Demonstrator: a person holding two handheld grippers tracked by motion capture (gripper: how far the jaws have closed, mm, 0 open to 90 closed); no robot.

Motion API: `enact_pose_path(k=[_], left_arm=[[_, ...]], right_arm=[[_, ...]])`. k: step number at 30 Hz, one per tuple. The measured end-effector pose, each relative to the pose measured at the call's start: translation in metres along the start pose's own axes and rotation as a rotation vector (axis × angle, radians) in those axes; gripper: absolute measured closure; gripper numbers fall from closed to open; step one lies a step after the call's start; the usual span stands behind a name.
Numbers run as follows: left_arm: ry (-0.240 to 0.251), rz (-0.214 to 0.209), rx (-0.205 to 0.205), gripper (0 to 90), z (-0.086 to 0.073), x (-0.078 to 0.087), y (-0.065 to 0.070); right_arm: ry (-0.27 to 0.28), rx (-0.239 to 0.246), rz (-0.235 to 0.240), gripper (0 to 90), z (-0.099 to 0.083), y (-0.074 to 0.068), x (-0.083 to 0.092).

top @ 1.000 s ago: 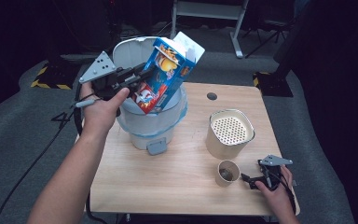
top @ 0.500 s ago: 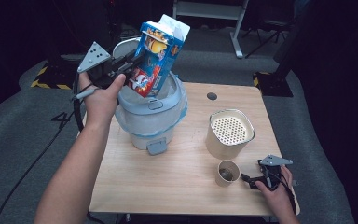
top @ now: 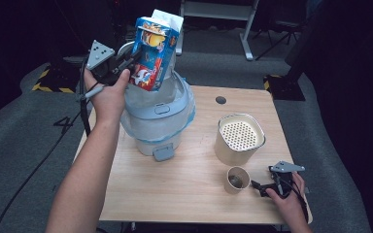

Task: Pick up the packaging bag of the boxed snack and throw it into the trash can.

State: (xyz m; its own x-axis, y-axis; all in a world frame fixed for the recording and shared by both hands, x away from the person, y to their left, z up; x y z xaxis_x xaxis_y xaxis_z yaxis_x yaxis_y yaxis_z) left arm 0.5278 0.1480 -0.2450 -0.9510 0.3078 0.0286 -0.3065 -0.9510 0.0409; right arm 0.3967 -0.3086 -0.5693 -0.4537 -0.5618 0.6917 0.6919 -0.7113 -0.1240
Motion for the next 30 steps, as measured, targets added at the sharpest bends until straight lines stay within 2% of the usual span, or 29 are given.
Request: enact_pose_path(k=[7,11,13,17,25,28,30], left_arm=[[-0.040,0.018,-0.012,75.5,-0.008,-0.005,0.002],[-0.083,-0.006,0.035,74.7,-0.013,-0.009,0.002],[-0.117,-0.008,0.039,72.8,-0.018,-0.011,0.002],[-0.162,0.004,-0.004,68.2,-0.027,-0.013,0.002],[-0.215,-0.007,-0.027,69.5,-0.038,-0.014,0.004],[-0.246,-0.024,-0.028,67.2,-0.042,-0.015,0.008],[-0.274,-0.031,-0.049,64.8,-0.047,-0.016,0.011]], right_arm=[[0.000,0.000,0.000,0.6,0.000,0.000,0.000],[0.000,0.000,0.000,0.6,0.000,0.000,0.000],[0.000,0.000,0.000,0.6,0.000,0.000,0.000],[0.000,0.000,0.000,0.6,0.000,0.000,0.000],[0.000,0.000,0.000,0.6,0.000,0.000,0.000],[0.000,0.000,0.000,0.6,0.000,0.000,0.000],[0.000,0.000,0.000,0.6,0.000,0.000,0.000]])
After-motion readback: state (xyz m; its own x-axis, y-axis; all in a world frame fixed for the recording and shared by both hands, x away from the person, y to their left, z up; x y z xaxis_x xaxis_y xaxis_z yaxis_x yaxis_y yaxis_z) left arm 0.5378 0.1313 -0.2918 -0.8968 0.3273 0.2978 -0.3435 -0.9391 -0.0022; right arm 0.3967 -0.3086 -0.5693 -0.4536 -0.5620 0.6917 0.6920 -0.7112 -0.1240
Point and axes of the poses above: each handheld gripper's, and its own axes: x roughly backward along the jaws, z roughly out of its top, y roughly to its right, the point moved 9 cm from there along -x, roughly forward along the jaws, and after that the axes turned 11 degrees about z, right-handed, at the moved point
